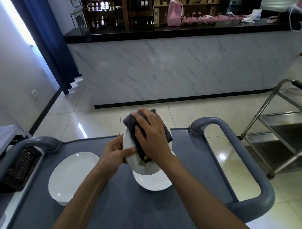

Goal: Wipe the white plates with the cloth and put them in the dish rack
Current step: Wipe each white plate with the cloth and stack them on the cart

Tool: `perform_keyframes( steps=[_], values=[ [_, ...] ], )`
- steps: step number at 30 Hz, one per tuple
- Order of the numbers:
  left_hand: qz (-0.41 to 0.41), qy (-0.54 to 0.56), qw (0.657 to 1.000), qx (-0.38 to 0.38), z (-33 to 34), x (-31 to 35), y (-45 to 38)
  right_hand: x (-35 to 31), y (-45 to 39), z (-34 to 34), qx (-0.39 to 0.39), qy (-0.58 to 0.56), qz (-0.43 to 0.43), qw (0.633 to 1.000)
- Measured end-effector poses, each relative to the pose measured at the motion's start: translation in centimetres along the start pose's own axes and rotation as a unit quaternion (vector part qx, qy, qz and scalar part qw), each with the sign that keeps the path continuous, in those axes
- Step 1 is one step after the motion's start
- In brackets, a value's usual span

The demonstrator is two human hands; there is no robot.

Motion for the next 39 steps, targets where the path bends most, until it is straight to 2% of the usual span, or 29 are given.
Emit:
perform_keyframes(
  steps=[6, 15, 22, 27, 34, 39],
  values=[
    [0.016, 0.056, 0.998, 0.008, -1.3, 0.2, 0.1, 1.1, -1.9, -0.4, 0.03, -0.01, 0.037, 0.999],
    [0.042, 0.137, 0.989, 0.033, -3.3, 0.0, 0.6, 4.4, -3.5, -1.3, 0.008, -0.066, 0.128, 0.99],
    [0.024, 0.222, 0.973, 0.061, -4.9, -0.7, 0.7, 7.0, -2.1, -1.1, 0.01, -0.176, 0.233, 0.956],
    [0.025, 0.272, 0.959, 0.078, -5.4, -0.6, 0.5, 7.3, -0.8, -1.4, 0.052, -0.216, 0.281, 0.934],
    [0.041, 0.333, 0.937, 0.101, -5.0, 0.4, -0.1, 5.7, 1.3, -1.2, 0.133, -0.273, 0.306, 0.902],
    [0.046, 0.344, 0.931, 0.112, -4.4, 1.0, -0.3, 4.0, 2.2, -0.9, 0.135, -0.235, 0.287, 0.919]
  ],
)
Point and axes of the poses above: each hand's wrist, its own y-axis away from the middle knuckle, its own z-axis out of the palm, x = y × z, the point moved 9 cm from there along -y, towards the middle knuckle, and after that the axes turned 4 degrees about -z, right-handed, at the moved point
